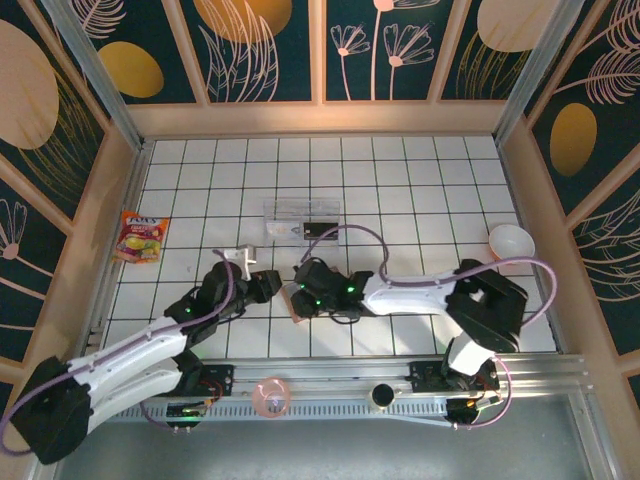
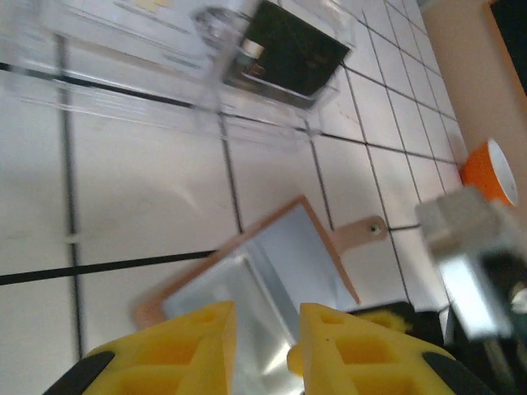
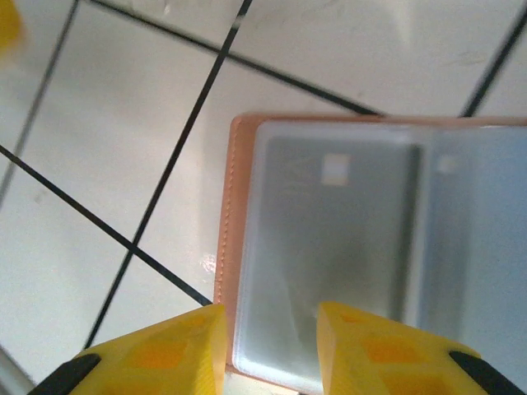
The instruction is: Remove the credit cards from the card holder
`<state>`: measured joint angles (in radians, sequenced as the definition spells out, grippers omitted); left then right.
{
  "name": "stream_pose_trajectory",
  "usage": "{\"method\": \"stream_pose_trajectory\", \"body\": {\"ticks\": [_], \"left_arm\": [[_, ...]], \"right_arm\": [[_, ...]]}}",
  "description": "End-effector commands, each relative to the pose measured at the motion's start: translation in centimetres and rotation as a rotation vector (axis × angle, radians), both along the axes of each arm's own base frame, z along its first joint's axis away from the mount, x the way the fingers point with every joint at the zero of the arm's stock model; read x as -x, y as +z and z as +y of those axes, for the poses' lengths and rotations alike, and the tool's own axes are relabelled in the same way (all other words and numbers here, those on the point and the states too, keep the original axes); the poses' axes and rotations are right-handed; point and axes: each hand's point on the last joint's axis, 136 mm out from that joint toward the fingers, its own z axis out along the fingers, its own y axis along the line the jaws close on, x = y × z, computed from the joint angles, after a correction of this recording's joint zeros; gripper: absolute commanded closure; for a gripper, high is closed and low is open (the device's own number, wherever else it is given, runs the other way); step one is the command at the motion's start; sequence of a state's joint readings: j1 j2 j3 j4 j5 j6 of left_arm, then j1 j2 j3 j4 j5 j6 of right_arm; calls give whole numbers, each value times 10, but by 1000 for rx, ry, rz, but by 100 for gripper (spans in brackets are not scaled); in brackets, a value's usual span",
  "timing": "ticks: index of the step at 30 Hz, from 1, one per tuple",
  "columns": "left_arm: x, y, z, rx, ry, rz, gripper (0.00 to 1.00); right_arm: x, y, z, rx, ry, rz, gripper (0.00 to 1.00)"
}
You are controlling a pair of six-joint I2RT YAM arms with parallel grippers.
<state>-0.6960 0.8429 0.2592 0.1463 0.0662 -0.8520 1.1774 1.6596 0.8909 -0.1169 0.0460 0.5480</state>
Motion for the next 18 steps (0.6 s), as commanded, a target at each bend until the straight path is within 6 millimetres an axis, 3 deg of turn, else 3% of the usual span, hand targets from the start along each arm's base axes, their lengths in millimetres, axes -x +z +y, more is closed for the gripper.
{"method": "stream_pose_trajectory", "body": {"ticks": [1,12,18], "left_arm": [[13,-29,19,-46,44,88,72],[12,-28,15,-40,26,83,68],[11,-29,14,-41,20,85,68]], "right_arm": [[4,-11,0,130,76,-73,66],[1,-2,-1,196,54,-159,68],[4,-26,-7,278,73,-128,68]]}}
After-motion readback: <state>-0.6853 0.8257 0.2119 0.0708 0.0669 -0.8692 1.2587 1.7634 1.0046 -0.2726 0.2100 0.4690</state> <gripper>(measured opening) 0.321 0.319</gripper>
